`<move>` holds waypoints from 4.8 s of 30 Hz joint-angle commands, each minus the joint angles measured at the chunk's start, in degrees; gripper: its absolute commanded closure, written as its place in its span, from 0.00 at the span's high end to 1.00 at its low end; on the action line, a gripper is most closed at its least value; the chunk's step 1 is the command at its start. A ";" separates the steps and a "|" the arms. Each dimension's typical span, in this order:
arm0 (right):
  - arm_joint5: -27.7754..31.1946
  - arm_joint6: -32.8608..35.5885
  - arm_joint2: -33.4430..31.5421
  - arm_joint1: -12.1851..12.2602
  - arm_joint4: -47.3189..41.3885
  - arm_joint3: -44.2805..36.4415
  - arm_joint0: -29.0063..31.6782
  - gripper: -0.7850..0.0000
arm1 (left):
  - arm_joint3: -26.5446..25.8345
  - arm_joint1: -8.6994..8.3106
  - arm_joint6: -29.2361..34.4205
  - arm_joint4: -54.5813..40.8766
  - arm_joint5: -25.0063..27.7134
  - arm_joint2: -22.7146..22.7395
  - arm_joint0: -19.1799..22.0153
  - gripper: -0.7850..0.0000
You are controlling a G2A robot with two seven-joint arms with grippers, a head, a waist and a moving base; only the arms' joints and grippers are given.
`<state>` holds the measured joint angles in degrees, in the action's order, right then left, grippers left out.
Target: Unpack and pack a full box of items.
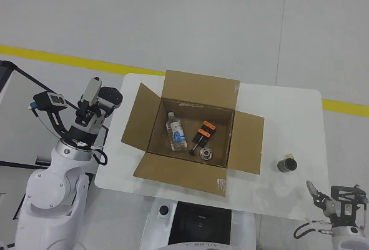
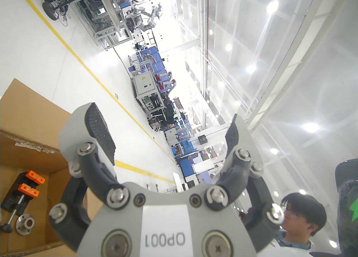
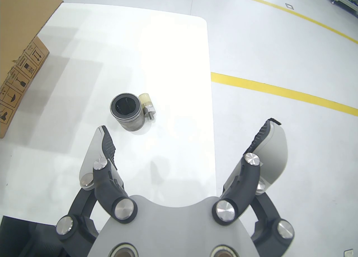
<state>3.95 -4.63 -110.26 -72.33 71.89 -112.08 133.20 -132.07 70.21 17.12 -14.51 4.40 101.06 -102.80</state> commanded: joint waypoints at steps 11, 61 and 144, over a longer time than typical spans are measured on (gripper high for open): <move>-1.88 1.57 6.88 0.03 7.46 16.69 -14.53 1.00 | 0.00 0.00 0.00 0.00 0.00 0.00 0.00 1.00; 0.25 -1.85 5.78 -0.40 4.03 15.81 -12.94 0.89 | 0.00 0.00 0.00 0.00 0.00 0.00 0.00 1.00; 3.09 -10.87 -0.46 -0.46 1.24 13.41 -11.71 0.76 | 0.00 0.00 0.00 0.00 0.00 0.00 0.00 1.00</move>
<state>7.05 -15.49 -110.77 -72.78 73.11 -98.68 121.50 -132.07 70.21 17.12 -14.51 4.40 101.06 -102.80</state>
